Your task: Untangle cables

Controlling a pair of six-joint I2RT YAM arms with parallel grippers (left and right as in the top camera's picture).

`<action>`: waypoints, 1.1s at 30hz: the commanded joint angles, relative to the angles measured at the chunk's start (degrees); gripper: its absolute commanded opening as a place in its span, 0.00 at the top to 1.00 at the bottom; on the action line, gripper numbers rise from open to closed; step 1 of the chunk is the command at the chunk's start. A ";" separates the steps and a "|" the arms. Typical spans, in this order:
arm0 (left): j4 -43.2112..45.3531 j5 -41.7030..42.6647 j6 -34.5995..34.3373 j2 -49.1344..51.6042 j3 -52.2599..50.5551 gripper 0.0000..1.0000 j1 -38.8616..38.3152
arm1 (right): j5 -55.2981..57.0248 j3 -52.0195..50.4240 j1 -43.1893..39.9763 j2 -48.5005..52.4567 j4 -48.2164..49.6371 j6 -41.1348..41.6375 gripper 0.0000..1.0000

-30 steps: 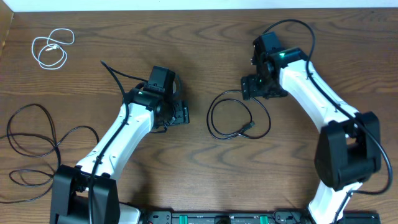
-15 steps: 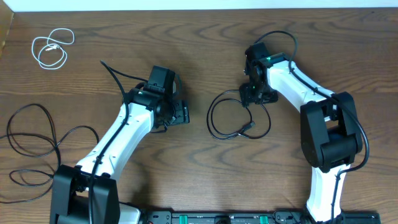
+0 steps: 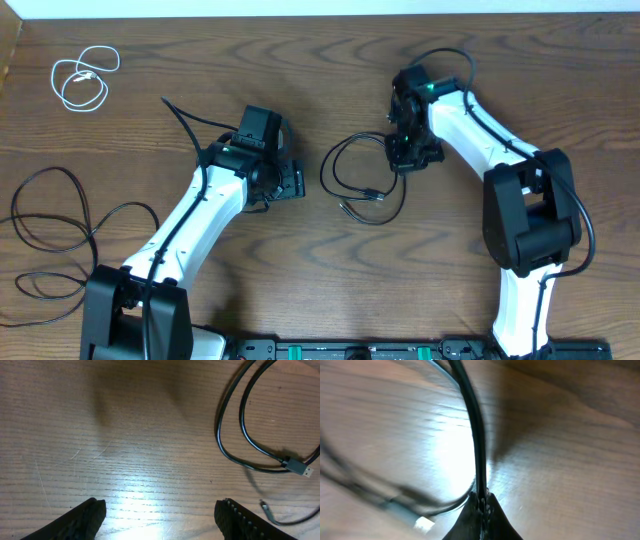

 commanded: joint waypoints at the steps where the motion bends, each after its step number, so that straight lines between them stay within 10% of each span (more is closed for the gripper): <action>1: 0.00 -0.68 -0.74 0.66 -0.72 0.25 -0.17 | -5.66 4.81 0.35 -5.81 -2.71 -0.22 0.99; 13: -0.61 -0.63 -0.76 0.66 -0.72 0.25 -0.17 | -24.87 9.33 0.33 -27.91 -1.03 1.01 0.99; 25: -0.79 -0.07 -1.42 0.66 -0.72 0.25 -0.17 | -14.19 9.38 0.28 -50.97 14.23 14.64 0.99; 33: 1.22 16.59 3.85 0.66 -0.72 0.25 -0.17 | -8.55 9.38 0.28 -56.74 15.58 19.32 0.98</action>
